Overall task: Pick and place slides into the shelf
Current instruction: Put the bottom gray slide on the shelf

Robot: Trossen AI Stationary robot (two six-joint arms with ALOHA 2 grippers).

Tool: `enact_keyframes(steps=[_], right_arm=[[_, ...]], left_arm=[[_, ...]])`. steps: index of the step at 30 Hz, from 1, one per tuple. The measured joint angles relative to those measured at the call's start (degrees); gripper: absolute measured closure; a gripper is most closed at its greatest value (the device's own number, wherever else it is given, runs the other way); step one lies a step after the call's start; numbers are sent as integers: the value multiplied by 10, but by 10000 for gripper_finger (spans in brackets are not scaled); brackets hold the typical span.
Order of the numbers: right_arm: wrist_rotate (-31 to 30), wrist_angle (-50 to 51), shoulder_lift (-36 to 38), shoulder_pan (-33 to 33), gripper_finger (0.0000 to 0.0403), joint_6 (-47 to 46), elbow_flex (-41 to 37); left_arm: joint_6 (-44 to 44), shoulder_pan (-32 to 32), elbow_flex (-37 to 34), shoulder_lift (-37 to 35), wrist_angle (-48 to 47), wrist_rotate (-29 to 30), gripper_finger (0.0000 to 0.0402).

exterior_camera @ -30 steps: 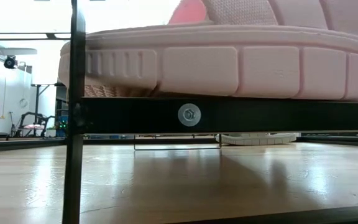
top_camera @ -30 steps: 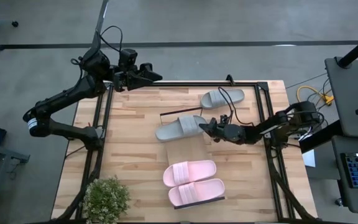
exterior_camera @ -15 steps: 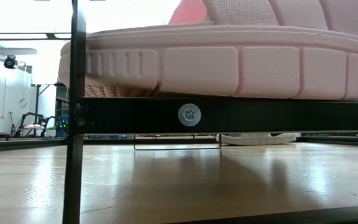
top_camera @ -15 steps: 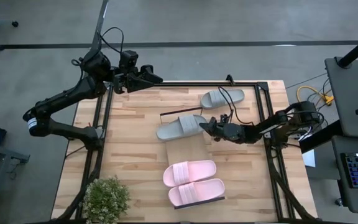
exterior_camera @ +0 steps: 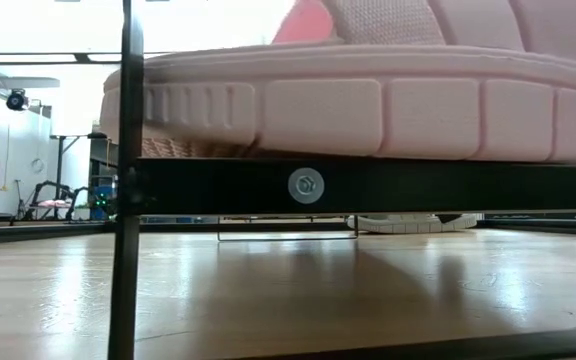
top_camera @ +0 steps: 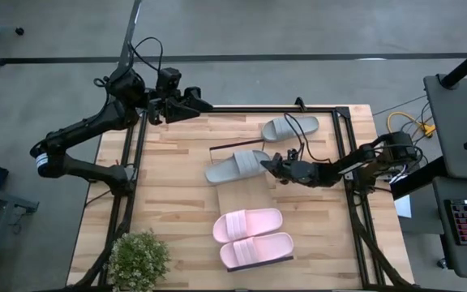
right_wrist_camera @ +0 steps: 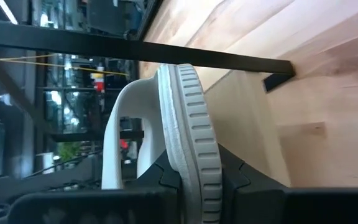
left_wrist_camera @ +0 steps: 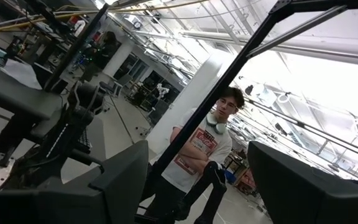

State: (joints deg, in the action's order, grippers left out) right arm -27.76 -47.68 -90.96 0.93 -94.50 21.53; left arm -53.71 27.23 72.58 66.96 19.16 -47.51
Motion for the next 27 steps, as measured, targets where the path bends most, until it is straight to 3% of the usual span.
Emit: enact_keyframes(steps=[11, 27], right_arm=[[12, 25, 0, -5, 369, 3, 8], [26, 43, 0, -6, 300, 0, 9]], left_arm=[[0, -7, 0, 0, 0, 0, 141], [0, -16, 0, 0, 0, 0, 141]])
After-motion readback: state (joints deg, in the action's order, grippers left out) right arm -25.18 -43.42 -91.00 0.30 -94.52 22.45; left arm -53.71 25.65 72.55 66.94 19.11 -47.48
